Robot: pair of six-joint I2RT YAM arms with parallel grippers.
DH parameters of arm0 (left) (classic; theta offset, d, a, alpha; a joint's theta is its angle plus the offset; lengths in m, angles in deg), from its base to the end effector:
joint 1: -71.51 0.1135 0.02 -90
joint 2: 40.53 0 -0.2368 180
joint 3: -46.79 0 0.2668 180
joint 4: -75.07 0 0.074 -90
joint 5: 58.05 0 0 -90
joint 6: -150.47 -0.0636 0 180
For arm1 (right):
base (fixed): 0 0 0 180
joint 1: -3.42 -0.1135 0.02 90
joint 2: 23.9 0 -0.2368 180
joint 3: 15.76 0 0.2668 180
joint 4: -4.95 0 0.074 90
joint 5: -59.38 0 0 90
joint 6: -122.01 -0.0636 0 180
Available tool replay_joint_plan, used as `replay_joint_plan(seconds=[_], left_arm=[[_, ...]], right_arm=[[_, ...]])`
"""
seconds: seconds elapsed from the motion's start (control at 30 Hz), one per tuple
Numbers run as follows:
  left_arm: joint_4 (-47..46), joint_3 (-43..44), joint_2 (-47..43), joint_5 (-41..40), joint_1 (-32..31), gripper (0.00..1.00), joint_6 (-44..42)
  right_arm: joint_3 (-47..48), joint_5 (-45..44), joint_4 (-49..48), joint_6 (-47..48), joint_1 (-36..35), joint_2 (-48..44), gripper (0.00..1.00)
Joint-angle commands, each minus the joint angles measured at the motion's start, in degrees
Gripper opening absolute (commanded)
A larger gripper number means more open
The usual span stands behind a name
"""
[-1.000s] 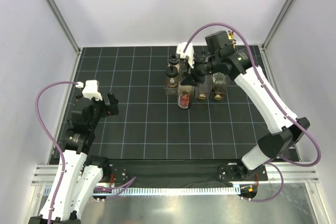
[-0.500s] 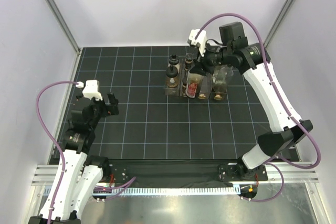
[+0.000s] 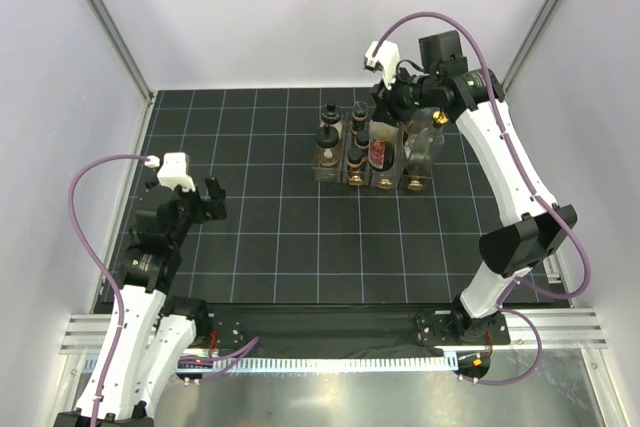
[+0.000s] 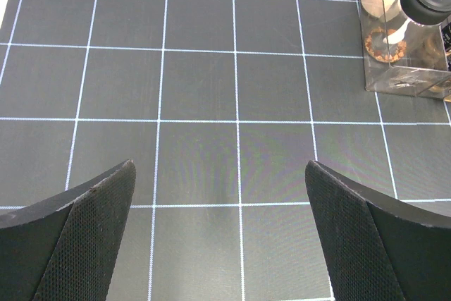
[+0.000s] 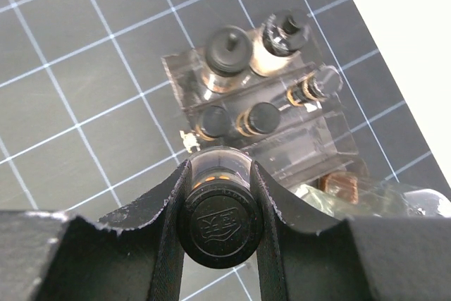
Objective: Organize the condiment bottles
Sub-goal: Pick up the bottle from the center of the board, then place the bottle in the storage box.
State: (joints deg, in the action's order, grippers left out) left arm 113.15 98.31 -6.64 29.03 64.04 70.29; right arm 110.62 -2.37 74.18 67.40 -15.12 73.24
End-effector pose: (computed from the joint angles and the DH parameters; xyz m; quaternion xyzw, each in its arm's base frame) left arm 0.2052 -0.0236 0.2783 -0.0314 0.8207 -0.0650 0.5668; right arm 0.3525 0.1500 0.3952 -0.4905 0.7365 0.1587 0.4379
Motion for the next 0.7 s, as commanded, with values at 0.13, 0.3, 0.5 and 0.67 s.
replay_joint_plan(seconds=[0.13, 0.3, 0.5, 0.67], left_arm=[[-2.67, -0.20, -0.05, 0.72, 0.34, 1.00, -0.42], [-2.67, -0.20, 0.04, 0.63, 0.35, 1.00, -0.42], [-2.67, -0.20, 0.12, 0.63, 0.26, 1.00, -0.42], [-2.67, -0.20, 0.30, 0.72, 0.35, 1.00, -0.42]], right_arm=[[5.18, -3.81, -9.29, 0.46, 1.14, 0.85, 0.04], [4.92, -4.87, -10.35, 0.99, 1.76, 2.08, 0.04], [2.11, -6.27, -13.16, 1.25, 2.28, 2.88, 0.04], [-0.70, -6.63, -15.00, 1.87, 2.37, 3.14, 0.04]])
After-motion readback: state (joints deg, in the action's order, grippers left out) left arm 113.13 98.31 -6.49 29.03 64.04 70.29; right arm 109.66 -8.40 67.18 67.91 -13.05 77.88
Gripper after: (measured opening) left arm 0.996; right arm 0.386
